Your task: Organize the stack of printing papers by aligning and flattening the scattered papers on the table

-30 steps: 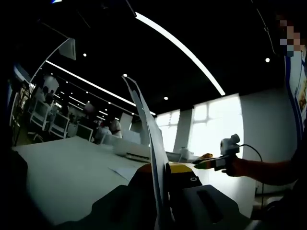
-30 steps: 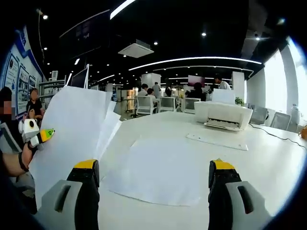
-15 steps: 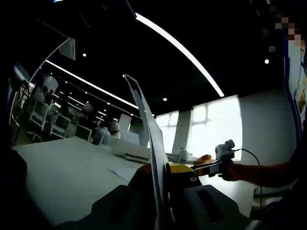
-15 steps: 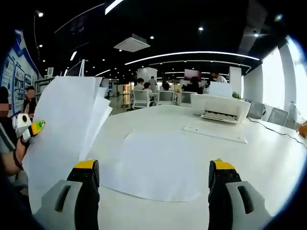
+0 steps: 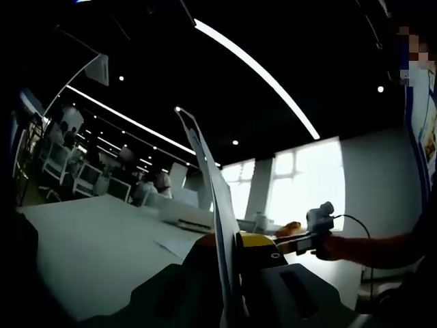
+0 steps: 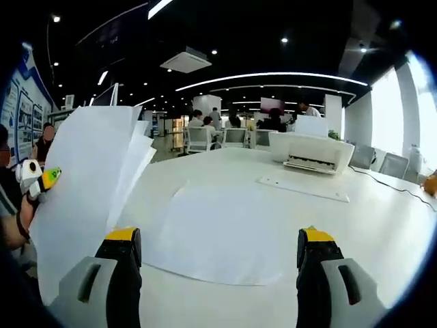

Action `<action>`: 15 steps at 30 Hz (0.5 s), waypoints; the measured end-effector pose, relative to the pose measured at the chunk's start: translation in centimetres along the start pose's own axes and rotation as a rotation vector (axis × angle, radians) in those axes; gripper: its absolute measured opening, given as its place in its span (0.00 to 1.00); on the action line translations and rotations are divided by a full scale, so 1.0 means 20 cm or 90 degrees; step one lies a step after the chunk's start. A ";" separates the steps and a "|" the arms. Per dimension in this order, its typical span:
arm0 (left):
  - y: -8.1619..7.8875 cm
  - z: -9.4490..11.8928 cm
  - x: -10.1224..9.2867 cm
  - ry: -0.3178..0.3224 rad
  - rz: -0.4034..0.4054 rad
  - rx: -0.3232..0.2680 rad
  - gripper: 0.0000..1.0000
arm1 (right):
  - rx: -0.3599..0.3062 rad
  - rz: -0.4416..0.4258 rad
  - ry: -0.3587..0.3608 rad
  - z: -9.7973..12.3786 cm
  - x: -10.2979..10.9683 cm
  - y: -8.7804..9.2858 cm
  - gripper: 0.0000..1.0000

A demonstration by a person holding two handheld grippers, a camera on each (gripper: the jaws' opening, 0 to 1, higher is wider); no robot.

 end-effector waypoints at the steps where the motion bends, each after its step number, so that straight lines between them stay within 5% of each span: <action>1: 0.00 0.00 0.00 0.000 0.000 0.001 0.07 | 0.000 0.000 0.001 0.00 0.00 0.00 0.90; 15: 0.00 0.00 0.00 0.000 -0.002 0.000 0.07 | 0.006 0.021 0.029 -0.06 0.01 0.04 0.90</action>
Point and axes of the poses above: the point that each gripper's makers call its tool centre point, and the gripper's own axes: z roughly backward along the fingers, x roughly to its left, y roughly out of its underside, the point moved 8 cm from there along z, roughly backward along the fingers, and after that the axes turned 4 degrees about -y, right-handed, at the moved point
